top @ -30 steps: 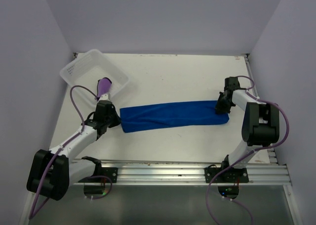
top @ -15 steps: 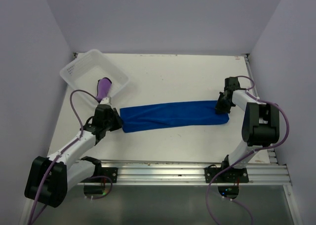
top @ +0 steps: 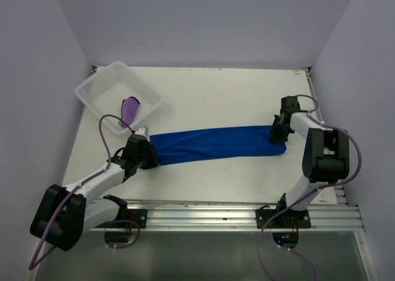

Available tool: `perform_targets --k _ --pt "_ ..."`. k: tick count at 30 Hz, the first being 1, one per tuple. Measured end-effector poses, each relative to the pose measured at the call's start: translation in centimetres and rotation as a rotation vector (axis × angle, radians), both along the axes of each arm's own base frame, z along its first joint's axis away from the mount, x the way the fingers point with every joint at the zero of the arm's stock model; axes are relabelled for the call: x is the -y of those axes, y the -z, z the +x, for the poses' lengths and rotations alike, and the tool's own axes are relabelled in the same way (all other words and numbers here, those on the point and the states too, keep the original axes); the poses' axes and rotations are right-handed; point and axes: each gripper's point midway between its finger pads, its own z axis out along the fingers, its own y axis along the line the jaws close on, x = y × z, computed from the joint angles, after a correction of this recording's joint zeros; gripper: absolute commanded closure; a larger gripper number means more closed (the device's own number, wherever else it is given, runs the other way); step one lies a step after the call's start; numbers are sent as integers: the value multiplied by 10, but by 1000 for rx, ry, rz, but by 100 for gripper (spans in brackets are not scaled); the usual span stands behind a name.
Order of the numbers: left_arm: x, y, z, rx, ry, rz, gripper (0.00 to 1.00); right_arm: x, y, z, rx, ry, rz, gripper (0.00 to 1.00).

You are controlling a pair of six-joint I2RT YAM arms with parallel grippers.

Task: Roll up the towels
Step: Fold the towel

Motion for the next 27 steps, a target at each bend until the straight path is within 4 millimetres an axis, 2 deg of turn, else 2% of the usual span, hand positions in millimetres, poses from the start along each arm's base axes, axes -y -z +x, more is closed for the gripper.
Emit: perform_targets --k 3,6,7,8,17,27 --pt "0 0 0 1 0 2 74 0 0 0 0 0 0 100" --pt "-1 1 0 -1 -4 10 88 0 0 0 0 0 0 100" --pt "-1 2 0 -3 -6 10 98 0 0 0 0 0 0 100" --pt "-2 2 0 -5 -9 11 100 0 0 0 0 0 0 100" --pt "-7 2 -2 -5 -21 32 100 0 0 0 5 0 0 100" --pt "-24 -13 -2 39 -80 90 100 0 0 0 7 0 0 100"
